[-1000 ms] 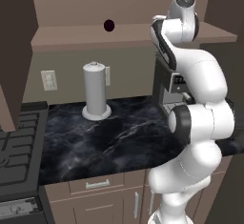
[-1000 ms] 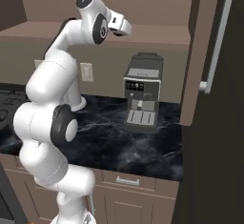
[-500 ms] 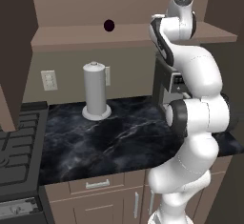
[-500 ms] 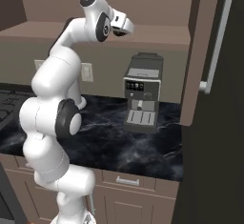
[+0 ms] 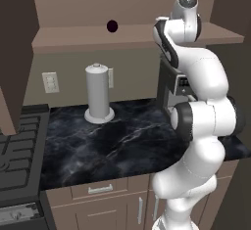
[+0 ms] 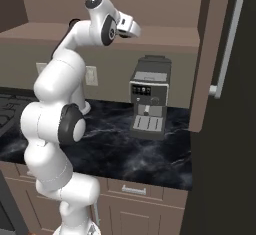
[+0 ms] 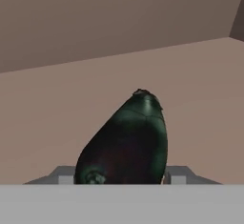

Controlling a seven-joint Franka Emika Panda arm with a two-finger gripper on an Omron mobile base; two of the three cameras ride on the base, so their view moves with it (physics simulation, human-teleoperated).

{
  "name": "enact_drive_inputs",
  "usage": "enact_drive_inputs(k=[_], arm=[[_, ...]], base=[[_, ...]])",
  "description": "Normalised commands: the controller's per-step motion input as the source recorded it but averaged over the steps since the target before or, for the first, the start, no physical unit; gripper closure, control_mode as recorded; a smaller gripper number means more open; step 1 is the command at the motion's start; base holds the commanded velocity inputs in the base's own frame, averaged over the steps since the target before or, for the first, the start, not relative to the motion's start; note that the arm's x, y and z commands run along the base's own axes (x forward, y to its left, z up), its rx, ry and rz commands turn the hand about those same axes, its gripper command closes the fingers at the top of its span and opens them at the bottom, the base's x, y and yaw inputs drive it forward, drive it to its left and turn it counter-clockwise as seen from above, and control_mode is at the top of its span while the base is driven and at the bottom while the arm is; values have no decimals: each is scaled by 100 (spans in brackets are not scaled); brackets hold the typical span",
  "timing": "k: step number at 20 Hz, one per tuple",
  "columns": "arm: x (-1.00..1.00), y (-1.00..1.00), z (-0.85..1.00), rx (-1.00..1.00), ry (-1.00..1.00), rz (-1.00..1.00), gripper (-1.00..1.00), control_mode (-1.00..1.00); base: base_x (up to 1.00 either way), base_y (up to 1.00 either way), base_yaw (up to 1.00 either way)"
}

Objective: Pick the eggplants from the cabinet and place them in one bowl. Pick the avocado from the sink and place it in the other bowl.

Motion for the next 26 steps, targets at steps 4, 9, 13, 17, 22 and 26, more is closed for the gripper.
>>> enact_drive_inputs(k=[4, 9, 13, 17, 22, 26], arm=[[2, -11, -2, 0, 0, 2, 100, -100], [0, -10, 0, 0, -1, 2, 100, -100], [-22, 0, -1, -1, -5, 4, 100, -100], [-60, 0, -1, -1, -14, 3, 100, -100], [-87, 3, 0, 0, -18, 3, 100, -100], [-97, 16, 4, -1, -5, 3, 100, -100]], base=[[0, 0, 0], [0, 0, 0], [0, 0, 0], [0, 0, 0], [0, 0, 0], [0, 0, 0]])
